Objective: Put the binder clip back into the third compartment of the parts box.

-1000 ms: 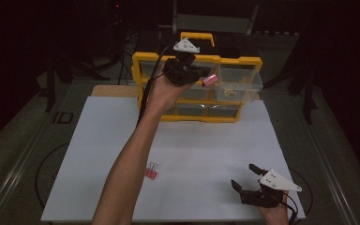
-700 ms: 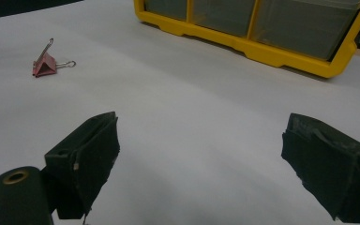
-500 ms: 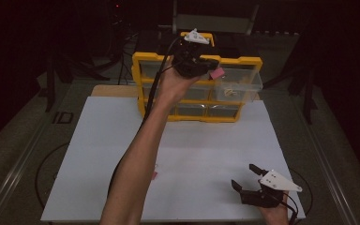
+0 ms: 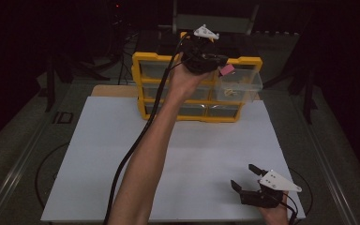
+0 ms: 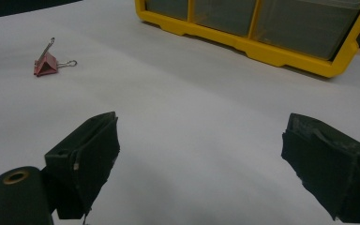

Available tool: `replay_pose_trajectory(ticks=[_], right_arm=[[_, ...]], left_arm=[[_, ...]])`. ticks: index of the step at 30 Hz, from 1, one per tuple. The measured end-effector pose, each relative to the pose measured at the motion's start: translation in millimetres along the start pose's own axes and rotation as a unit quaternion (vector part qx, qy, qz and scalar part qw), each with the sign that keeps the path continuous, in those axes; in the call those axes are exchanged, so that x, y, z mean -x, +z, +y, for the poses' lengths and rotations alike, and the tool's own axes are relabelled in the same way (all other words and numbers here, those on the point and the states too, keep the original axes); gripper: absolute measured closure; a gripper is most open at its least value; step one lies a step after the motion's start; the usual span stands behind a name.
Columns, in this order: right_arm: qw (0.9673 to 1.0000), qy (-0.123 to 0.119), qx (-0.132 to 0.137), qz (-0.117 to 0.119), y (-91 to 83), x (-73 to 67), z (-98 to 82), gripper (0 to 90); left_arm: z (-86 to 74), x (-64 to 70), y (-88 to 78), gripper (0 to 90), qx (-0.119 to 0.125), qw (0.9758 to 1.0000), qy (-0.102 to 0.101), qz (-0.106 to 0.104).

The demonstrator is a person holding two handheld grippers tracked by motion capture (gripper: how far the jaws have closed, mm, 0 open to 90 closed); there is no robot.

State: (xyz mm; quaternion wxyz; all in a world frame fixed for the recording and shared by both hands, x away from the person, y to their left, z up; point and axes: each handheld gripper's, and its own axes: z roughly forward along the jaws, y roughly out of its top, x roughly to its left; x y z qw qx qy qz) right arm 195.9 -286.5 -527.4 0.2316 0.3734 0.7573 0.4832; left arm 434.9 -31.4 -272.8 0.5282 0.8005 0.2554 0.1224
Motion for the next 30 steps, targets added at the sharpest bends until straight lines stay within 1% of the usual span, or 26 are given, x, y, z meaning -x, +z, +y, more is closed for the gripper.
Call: replay_pose_trajectory(ticks=[7,12,13,15,18,20,21,22,23,27,30], right_arm=[[1.0000,0.000,0.000,0.000,-0.5,0.1,0.0,11.0],[1.0000,0.000,-0.001,0.000,-0.6,-0.2,0.0,11.1],[1.0000,0.000,0.000,0.000,-0.5,-0.1,-0.1,11.0],[1.0000,-0.001,-0.001,0.000,-0.8,-0.1,-0.1,11.0],[1.0000,0.000,-0.001,0.000,-1.0,-0.1,-0.1,11.0],[1.0000,-0.001,-0.001,0.000,-0.9,-0.1,-0.1,11.0],[1.0000,-0.001,-0.001,0.000,-0.9,0.0,-0.1,11.0],[1.0000,-0.001,-0.002,-0.001,-0.8,0.3,-0.1,11.1],[1.0000,-0.001,-0.001,-0.002,-0.7,0.7,-0.3,11.0],[1.0000,0.002,-0.001,-0.005,-1.7,1.9,-0.5,11.0],[1.0000,0.002,0.001,-0.006,-1.8,3.2,-0.8,11.0]], left_arm=[[1.6,6.6,8.1,89.4,-0.004,1.0000,0.001,-0.008],[-1.4,6.7,11.5,88.4,-0.009,0.9999,-0.004,-0.012],[-2.5,6.3,11.8,83.3,-0.009,0.9999,-0.008,-0.012],[-4.8,5.2,10.9,62.1,-0.006,0.9999,-0.015,-0.005],[-8.9,2.6,7.6,36.4,-0.007,0.9997,-0.021,0.013],[-11.9,1.0,5.0,24.1,-0.016,0.9994,-0.020,0.023],[-13.4,0.9,3.6,18.8,-0.022,0.9992,-0.014,0.030],[-15.2,1.1,1.7,16.2,-0.026,0.9990,-0.009,0.036],[-16.9,1.0,-0.5,15.7,-0.029,0.9988,-0.004,0.038],[-24.8,-0.1,-9.6,14.8,-0.034,0.9983,0.005,0.047],[-30.8,-1.5,-16.3,14.8,-0.037,0.9979,0.005,0.054]])
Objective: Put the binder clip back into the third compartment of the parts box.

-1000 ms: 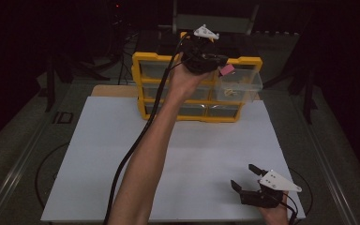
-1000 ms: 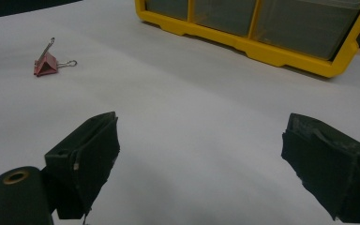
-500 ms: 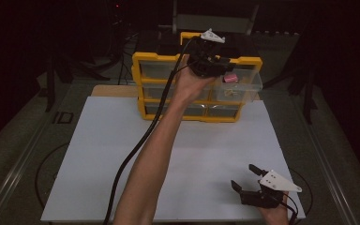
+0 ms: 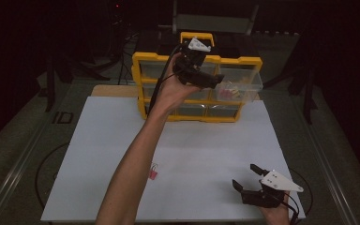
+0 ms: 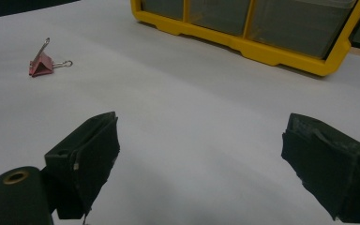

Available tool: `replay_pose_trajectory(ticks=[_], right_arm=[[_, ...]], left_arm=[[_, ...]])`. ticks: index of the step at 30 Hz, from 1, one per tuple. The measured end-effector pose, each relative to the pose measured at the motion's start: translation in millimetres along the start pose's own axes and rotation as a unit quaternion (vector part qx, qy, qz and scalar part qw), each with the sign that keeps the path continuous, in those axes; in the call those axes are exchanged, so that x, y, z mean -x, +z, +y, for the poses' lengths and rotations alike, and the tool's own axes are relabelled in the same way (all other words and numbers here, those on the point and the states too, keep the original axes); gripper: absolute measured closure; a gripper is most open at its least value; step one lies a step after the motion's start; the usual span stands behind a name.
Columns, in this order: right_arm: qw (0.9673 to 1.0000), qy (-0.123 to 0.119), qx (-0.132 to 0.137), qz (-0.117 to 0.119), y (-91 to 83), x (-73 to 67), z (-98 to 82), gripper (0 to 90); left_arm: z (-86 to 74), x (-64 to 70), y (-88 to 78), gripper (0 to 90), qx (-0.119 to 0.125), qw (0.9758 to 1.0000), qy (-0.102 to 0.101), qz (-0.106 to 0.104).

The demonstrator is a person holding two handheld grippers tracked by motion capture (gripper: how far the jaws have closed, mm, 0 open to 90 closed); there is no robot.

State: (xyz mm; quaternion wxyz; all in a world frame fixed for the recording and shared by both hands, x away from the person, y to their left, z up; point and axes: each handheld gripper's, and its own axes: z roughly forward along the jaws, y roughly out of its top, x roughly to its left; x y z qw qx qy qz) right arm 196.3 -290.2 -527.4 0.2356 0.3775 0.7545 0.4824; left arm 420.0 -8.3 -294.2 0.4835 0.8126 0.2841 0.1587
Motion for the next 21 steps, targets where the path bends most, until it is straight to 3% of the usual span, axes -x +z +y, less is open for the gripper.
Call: replay_pose_trajectory(ticks=[9,14,17,21], right_arm=[[1.0000,-0.001,0.001,-0.001,-0.1,-0.2,0.2,11.0],[1.0000,-0.001,0.003,0.001,0.1,0.0,1.0,10.8],[1.0000,0.002,0.007,0.005,0.3,1.3,2.6,10.8],[1.0000,-0.001,0.006,0.005,0.0,2.3,6.0,10.8]], left_arm=[[-25.0,0.1,-21.3,15.5,-0.001,0.9994,0.017,0.032],[-37.1,-4.2,-30.3,15.3,-0.005,0.9991,0.011,0.040],[-47.9,-6.3,-35.1,15.4,-0.015,0.9984,0.013,0.053],[-59.6,-5.3,-42.3,15.2,-0.030,0.9976,0.025,0.056]])
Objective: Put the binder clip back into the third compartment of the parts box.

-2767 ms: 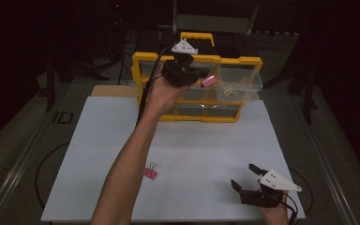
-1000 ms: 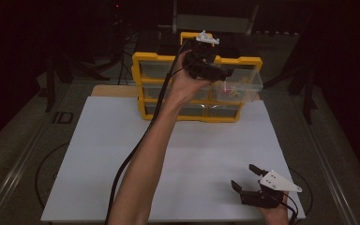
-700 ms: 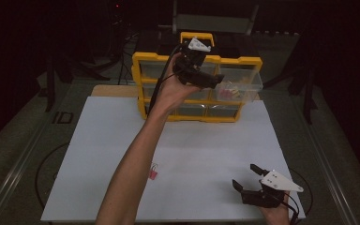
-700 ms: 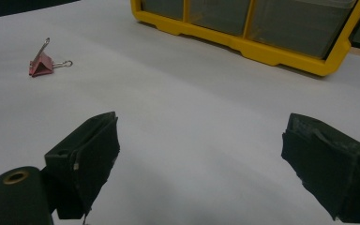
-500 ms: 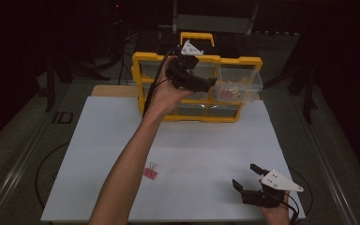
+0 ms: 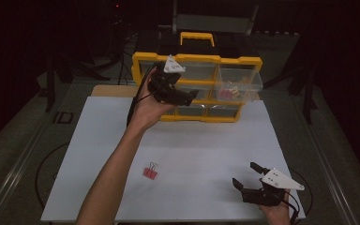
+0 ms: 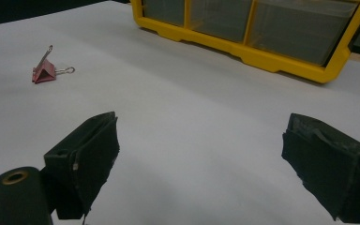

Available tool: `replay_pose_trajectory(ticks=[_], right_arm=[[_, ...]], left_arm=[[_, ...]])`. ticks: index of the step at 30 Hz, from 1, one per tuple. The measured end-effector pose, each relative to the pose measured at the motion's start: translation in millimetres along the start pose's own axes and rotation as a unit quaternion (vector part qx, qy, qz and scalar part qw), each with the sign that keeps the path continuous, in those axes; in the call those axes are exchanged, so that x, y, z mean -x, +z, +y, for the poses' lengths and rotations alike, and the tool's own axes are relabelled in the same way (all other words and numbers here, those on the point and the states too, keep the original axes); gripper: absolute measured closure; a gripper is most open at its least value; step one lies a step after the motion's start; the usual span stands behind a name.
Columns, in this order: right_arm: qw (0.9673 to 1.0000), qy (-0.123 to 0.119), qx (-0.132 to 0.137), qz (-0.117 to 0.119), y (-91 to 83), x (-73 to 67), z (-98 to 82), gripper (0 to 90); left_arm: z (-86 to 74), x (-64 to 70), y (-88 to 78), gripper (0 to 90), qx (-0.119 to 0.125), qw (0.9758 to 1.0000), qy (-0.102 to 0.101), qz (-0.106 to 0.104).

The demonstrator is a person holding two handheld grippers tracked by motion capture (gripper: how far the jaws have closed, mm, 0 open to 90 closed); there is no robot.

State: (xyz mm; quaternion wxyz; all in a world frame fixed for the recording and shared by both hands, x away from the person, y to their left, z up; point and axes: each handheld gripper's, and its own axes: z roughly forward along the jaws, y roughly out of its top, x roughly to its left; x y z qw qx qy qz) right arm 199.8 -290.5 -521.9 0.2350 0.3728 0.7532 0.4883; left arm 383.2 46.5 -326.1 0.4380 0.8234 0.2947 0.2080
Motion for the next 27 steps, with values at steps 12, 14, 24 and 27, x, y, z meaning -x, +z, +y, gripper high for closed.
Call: replay_pose_trajectory(ticks=[12,14,24,27], right_arm=[[0.9999,0.004,0.011,0.001,-2.5,9.9,8.9,10.8],[0.9999,0.009,0.011,0.006,-1.2,10.8,9.8,10.8],[0.9998,0.006,0.017,0.009,3.6,9.1,10.6,10.7],[0.9998,0.004,0.013,0.012,6.6,5.4,9.9,10.7]], left_arm=[[-26.8,8.8,-26.5,15.2,-0.014,0.9998,0.009,-0.008],[-32.2,11.0,-28.6,15.0,-0.020,0.9997,0.012,-0.008],[-64.2,15.8,-38.8,14.9,-0.025,0.9997,-0.004,-0.002],[-76.9,15.4,-41.1,15.1,-0.031,0.9994,-0.012,0.003]])
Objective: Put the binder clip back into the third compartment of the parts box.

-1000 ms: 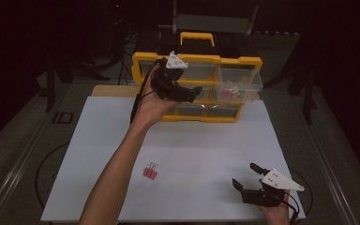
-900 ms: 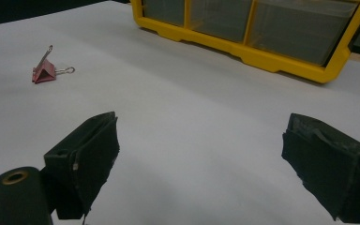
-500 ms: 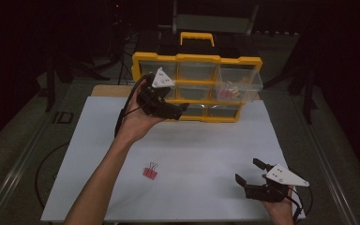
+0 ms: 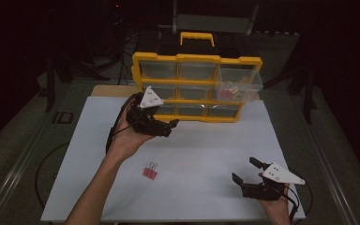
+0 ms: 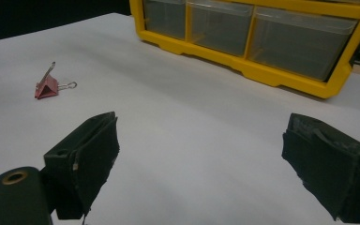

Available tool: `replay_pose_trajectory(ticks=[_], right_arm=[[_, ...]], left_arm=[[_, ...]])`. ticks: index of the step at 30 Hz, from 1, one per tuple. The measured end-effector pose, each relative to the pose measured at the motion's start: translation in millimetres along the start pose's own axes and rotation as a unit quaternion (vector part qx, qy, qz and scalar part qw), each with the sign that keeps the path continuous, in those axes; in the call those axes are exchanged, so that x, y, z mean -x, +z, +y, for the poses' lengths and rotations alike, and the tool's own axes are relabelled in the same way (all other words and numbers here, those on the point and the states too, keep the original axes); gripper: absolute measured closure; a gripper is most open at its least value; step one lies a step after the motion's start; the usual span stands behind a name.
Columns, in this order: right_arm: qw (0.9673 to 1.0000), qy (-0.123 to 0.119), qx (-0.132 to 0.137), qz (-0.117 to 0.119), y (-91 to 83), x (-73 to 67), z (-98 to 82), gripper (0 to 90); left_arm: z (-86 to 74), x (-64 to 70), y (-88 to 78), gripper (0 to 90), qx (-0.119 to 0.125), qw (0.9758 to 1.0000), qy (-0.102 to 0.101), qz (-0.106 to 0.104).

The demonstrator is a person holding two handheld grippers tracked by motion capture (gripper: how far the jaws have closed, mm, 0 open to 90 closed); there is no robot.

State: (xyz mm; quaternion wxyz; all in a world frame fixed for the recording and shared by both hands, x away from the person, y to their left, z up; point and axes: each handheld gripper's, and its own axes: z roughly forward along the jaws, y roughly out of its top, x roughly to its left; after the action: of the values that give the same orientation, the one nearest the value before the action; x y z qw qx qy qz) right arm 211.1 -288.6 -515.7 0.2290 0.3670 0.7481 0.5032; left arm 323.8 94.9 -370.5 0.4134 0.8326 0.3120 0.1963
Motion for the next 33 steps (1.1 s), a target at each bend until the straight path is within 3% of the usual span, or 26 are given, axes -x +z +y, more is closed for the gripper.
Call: replay_pose_trajectory(ticks=[10,21,25,29,33], right_arm=[[0.9999,-0.008,-0.010,0.004,4.7,-7.3,-4.6,10.7],[0.9998,-0.014,-0.013,0.001,3.7,-9.6,-6.4,10.6],[0.9998,-0.011,-0.014,0.001,2.9,-10.3,-7.0,10.7],[0.9998,-0.012,-0.013,0.001,2.6,-10.6,-7.2,10.7],[0.9998,-0.015,-0.013,0.002,3.1,-11.5,-7.4,10.6]], left_arm=[[-44.3,-1.3,-0.8,15.1,-0.028,0.9989,-0.033,0.018],[-77.9,10.6,-6.3,13.9,-0.042,0.9971,-0.034,0.054],[-93.0,18.7,-9.7,12.4,-0.046,0.9951,-0.036,0.080],[-108.1,26.8,-8.2,12.1,-0.045,0.9943,-0.045,0.085],[-127.0,32.9,0.8,12.4,-0.062,0.9934,-0.055,0.080]])
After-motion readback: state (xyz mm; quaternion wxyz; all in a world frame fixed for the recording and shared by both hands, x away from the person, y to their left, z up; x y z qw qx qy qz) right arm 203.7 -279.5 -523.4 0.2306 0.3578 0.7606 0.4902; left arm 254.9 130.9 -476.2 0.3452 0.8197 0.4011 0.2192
